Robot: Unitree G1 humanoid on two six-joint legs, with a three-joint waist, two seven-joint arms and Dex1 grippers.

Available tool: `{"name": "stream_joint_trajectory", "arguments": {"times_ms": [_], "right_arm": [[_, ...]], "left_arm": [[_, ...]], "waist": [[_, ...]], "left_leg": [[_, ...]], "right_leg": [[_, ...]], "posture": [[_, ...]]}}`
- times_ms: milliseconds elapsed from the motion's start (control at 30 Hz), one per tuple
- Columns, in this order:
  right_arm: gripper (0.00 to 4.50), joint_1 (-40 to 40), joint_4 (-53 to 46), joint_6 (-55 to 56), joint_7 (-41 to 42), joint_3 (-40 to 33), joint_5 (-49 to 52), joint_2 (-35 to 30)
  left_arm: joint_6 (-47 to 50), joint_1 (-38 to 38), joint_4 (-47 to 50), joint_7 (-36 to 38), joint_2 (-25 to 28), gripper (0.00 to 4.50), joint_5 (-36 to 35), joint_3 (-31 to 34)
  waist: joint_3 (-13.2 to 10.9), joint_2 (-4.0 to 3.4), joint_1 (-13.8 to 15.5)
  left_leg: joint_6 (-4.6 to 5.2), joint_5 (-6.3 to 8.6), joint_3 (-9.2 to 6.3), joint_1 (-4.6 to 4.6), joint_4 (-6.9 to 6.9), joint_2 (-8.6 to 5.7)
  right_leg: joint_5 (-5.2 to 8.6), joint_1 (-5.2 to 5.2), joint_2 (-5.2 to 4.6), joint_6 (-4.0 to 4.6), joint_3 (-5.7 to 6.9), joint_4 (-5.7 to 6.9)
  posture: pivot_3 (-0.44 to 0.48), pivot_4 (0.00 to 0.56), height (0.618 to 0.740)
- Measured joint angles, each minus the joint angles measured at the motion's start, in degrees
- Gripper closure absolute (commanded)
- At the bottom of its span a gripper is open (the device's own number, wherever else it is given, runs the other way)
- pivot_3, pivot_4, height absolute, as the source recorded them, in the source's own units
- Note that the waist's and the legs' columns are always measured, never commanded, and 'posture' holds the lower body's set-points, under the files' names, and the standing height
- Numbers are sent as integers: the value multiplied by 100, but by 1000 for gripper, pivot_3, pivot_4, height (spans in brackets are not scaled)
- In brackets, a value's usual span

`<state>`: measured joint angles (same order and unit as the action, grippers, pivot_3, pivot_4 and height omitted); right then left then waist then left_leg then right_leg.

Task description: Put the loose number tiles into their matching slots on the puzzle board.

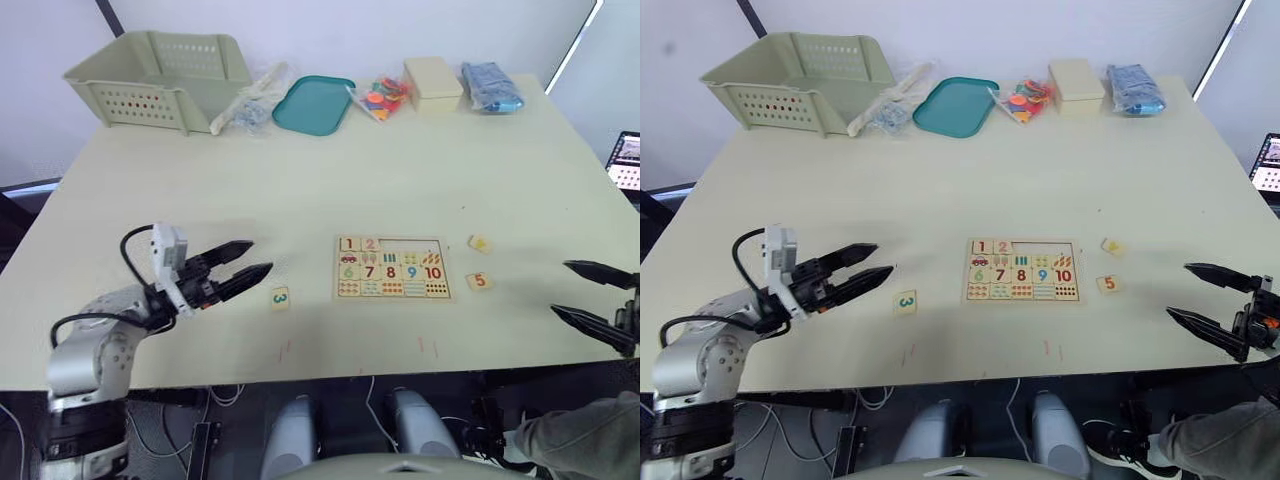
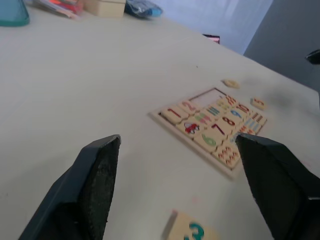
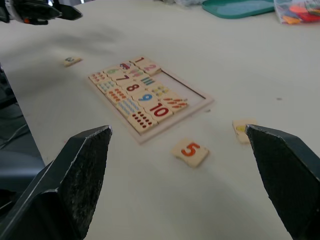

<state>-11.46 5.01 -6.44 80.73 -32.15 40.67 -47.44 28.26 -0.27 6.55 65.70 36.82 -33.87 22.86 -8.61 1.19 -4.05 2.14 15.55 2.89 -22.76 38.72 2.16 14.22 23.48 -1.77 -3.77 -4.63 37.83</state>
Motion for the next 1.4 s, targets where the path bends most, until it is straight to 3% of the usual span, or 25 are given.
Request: {"name": "stream_joint_trajectory", "arguments": {"times_ms": [167, 667, 800, 967, 1400], "right_arm": [[0, -55, 362, 164, 19, -147, -41, 136], [0, 328, -374, 183, 126, 209, -11, 346], [0, 281, -661, 160, 317, 270, 83, 353], [0, 328, -882, 159, 467, 347, 124, 320], [0, -488, -1608, -98, 359, 161, 323, 348]], "left_arm": [[-499, 596, -394, 195, 151, 30, 35, 205], [-786, 422, -479, 294, 404, 30, 3, 70], [-784, 392, -340, 631, 690, 30, 4, -145], [-1083, -238, -638, 1177, 1031, 30, 239, -669], [-1919, -1263, -1467, 1666, 1098, 30, 1282, -2020]], "waist": [[0, 1, 60], [0, 0, 230], [-1, 1, 252], [0, 0, 327], [-2, 2, 359]], "left_leg": [[0, 0, 3, 0, -2, 1], [0, 0, -9, -5, -2, -1], [-1, 0, -10, -7, -2, 0], [-1, -1, -6, -5, -2, -6], [-1, -1, -7, -13, -1, -6]], "right_leg": [[0, -1, -14, -1, 5, 0], [0, -3, -16, 0, 22, 1], [0, -3, -17, -1, 23, 1], [0, -4, -15, 0, 23, 0], [0, -5, -12, 0, 29, -4]], "posture": [[0, 150, 740], [0, 150, 740], [0, 150, 740], [0, 150, 740], [0, 150, 740]]}}
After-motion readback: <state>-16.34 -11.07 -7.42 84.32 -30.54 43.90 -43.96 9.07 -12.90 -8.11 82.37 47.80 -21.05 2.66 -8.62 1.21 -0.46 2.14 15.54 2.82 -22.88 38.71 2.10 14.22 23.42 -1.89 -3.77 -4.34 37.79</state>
